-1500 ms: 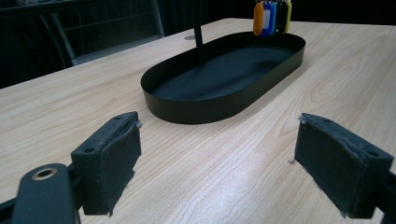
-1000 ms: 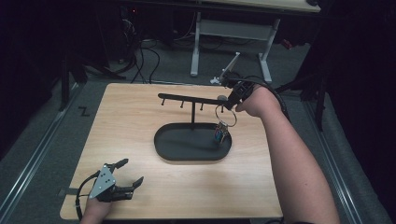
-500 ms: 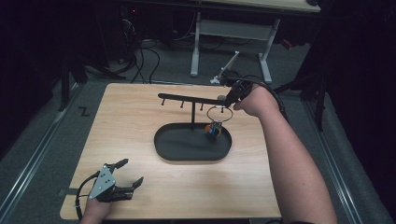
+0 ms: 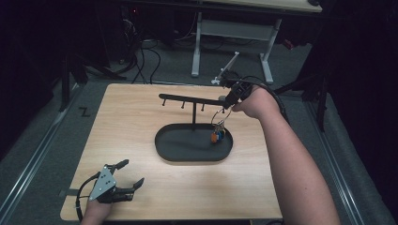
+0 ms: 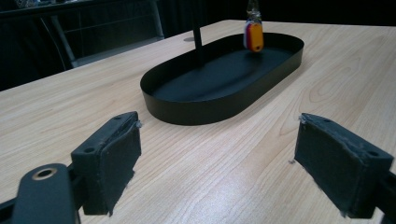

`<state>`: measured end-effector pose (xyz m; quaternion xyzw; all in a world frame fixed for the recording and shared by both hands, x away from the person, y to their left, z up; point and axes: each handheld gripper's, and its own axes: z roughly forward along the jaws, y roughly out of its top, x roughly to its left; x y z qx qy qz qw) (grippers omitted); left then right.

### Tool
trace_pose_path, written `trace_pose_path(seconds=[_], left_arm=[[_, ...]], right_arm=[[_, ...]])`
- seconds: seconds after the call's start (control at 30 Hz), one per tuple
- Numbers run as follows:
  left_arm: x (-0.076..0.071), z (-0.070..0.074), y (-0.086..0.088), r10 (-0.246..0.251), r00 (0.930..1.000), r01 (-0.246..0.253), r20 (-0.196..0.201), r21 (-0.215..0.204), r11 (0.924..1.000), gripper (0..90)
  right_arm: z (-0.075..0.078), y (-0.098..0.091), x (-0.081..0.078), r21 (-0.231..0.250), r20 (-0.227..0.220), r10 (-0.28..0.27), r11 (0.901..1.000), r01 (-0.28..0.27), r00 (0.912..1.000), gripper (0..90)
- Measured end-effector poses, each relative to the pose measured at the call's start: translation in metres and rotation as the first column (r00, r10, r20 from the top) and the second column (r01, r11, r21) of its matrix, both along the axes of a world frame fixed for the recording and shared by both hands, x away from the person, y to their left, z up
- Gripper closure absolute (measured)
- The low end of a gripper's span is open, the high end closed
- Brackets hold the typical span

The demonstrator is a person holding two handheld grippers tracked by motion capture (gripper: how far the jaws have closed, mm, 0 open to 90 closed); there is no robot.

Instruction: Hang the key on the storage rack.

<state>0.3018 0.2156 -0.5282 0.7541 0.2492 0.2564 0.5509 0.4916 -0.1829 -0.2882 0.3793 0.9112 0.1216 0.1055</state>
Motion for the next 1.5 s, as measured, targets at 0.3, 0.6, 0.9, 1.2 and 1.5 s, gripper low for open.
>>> trace_pose_path(seconds=[0.3, 0.6, 0.9, 1.2, 1.5], left_arm=[[0.000, 0.000, 0.000, 0.002, 1.0000, -0.002, -0.004, -0.002, 1.0000, 15.0], [0.000, 0.000, -0.001, 0.002, 1.0000, -0.002, -0.003, 0.005, 1.0000, 15.0], [0.000, 0.000, -0.001, 0.002, 1.0000, -0.002, -0.001, 0.009, 1.0000, 15.0], [0.000, 0.000, -0.001, 0.005, 1.0000, -0.005, -0.001, 0.007, 1.0000, 15.0], [-0.001, 0.000, -0.002, 0.005, 1.0000, -0.005, 0.001, 0.013, 0.9999, 15.0]], right_arm=[[-0.004, -0.002, -0.005, -0.002, 0.009, 0.004, 1.0000, -0.004, 0.9999, 74.2], [-0.013, -0.013, -0.014, 0.016, 0.027, -0.015, 0.9998, 0.014, 0.9995, 64.5], [-0.027, -0.029, -0.021, 0.055, 0.024, -0.038, 0.9978, 0.037, 0.9990, 56.9], [-0.056, -0.043, -0.037, 0.099, 0.043, -0.062, 0.9934, 0.057, 0.9971, 44.7], [-0.094, -0.051, -0.068, 0.161, 0.119, -0.077, 0.9852, 0.057, 0.9899, 34.4]])
